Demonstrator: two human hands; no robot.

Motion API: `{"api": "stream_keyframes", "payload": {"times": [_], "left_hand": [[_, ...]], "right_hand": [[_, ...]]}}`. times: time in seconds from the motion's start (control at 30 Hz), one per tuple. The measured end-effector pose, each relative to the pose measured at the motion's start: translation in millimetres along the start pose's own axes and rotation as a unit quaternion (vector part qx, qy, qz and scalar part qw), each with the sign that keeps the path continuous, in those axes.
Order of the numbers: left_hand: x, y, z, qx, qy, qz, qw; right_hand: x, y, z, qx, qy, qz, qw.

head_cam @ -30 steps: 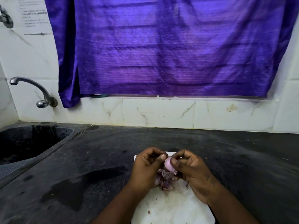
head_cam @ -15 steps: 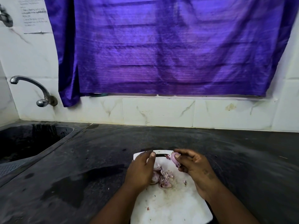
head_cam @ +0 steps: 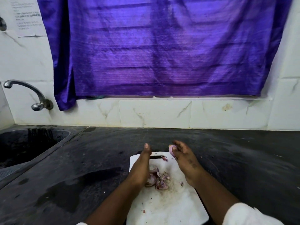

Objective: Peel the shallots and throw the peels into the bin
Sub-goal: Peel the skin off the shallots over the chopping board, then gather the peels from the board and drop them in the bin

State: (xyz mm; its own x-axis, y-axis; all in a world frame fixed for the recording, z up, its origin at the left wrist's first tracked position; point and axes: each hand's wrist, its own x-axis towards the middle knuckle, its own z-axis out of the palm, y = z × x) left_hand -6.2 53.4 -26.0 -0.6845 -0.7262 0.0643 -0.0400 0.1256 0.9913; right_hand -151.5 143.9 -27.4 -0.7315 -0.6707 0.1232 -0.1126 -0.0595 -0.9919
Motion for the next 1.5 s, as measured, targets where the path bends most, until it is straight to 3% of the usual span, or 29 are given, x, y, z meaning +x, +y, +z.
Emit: {"api": "stream_keyframes", "payload": {"times": [0.13, 0.37, 0.43, 0.6, 0.67, 0.93, 1.07, 1.17, 1.3, 1.4, 1.5], "left_hand": [[5.0, -1.0, 6.1, -0.041, 0.011, -0.018, 0.999], [0.5, 5.4, -2.7, -0.127, -0.009, -0.035, 0.991], [3.0, 3.8, -7.7, -0.127, -0.004, -0.042, 0.991], [-9.2, -2.8, -4.7, -0.033, 0.073, -0.023, 0.997], [-16.3, -6.3, 3.1, -0.018, 0.09, -0.027, 0.995], [-33.9, 15.0, 26.8, -0.19, 0.065, -0.094, 0.975], [-35.8, 10.0, -1.4, -0.079, 0.138, -0.014, 0.987], [-29.7, -6.2, -10.7, 0.026, 0.109, -0.041, 0.993], [-17.8, -11.3, 12.3, 0.068, 0.08, -0.076, 0.992], [-21.8, -2.1, 28.5, 0.02, 0.045, -0.082, 0.995], [-29.3, 6.5, 36.9, -0.098, 0.046, -0.103, 0.989]], "right_hand": [[19.0, 0.0, 11.1, -0.063, -0.051, 0.004, 0.997], [-9.1, -7.8, 30.3, 0.009, -0.185, 0.036, 0.982], [-22.8, -10.0, 23.7, 0.039, -0.147, 0.03, 0.988], [-40.8, -2.0, 2.8, 0.015, 0.114, 0.036, 0.993], [-49.9, 1.8, 9.5, 0.02, 0.173, 0.035, 0.984], [-55.5, 3.9, 71.3, 0.109, 0.111, 0.066, 0.986], [-42.0, 1.5, 42.3, 0.153, 0.15, 0.041, 0.976], [-36.3, 2.1, 29.7, 0.124, 0.165, 0.039, 0.978], [-37.7, 5.0, 55.1, 0.056, 0.116, 0.045, 0.991], [-40.0, 12.4, 66.6, 0.058, 0.052, 0.051, 0.996], [-47.7, 12.3, 69.8, 0.09, 0.017, 0.057, 0.994]]}}
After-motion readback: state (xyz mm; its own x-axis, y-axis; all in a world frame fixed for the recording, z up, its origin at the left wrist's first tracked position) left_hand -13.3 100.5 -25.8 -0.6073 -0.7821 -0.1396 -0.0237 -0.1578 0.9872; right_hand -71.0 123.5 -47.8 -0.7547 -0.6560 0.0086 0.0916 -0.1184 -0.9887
